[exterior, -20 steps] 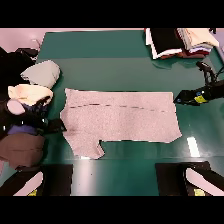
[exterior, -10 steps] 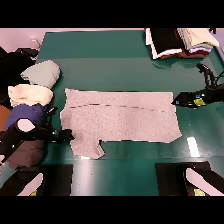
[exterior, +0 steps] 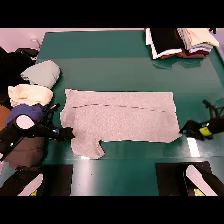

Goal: Fold the shirts.

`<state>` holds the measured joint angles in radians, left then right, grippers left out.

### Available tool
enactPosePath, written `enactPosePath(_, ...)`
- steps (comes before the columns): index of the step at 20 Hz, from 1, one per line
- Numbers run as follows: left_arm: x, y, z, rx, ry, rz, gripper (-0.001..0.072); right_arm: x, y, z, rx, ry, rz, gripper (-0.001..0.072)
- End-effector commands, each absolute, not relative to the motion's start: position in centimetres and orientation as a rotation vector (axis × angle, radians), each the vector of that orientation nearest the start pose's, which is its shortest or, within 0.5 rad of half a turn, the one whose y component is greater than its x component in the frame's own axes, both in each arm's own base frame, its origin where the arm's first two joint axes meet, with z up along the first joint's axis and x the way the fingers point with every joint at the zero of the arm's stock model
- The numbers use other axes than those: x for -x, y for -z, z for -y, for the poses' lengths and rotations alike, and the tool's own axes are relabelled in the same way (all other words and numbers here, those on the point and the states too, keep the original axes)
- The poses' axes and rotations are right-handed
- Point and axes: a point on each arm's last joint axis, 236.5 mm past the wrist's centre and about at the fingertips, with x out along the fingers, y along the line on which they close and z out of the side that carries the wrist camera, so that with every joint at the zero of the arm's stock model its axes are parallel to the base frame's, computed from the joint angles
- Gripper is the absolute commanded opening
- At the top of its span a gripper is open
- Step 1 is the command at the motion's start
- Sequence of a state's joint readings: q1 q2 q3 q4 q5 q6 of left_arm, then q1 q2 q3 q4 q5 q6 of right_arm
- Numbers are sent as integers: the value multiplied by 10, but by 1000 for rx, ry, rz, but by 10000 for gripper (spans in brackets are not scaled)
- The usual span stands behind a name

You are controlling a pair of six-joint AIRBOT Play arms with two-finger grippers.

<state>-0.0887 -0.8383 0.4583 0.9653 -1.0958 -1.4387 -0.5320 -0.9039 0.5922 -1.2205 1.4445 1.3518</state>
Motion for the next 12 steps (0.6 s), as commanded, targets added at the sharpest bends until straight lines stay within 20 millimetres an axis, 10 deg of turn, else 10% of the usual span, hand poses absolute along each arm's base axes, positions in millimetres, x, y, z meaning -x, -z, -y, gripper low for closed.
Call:
enactPosePath(1, -208, 50, 139, 448, 398, -1408, 23, -158, 75, -4, -687, 2, -1617, 450)
enactPosePath(4, -207, 50, 138, 445, 398, -1408, 23, -177, 81, -18, -650, -42, -1556, 422)
enactPosePath(9, -196, 43, 137, 397, 431, -1455, 22, -185, 80, -39, -513, -180, -1636, 12)
enactPosePath(12, -175, 30, 136, 357, 474, -1495, 22, -175, 60, -33, -364, -225, -1688, 12)
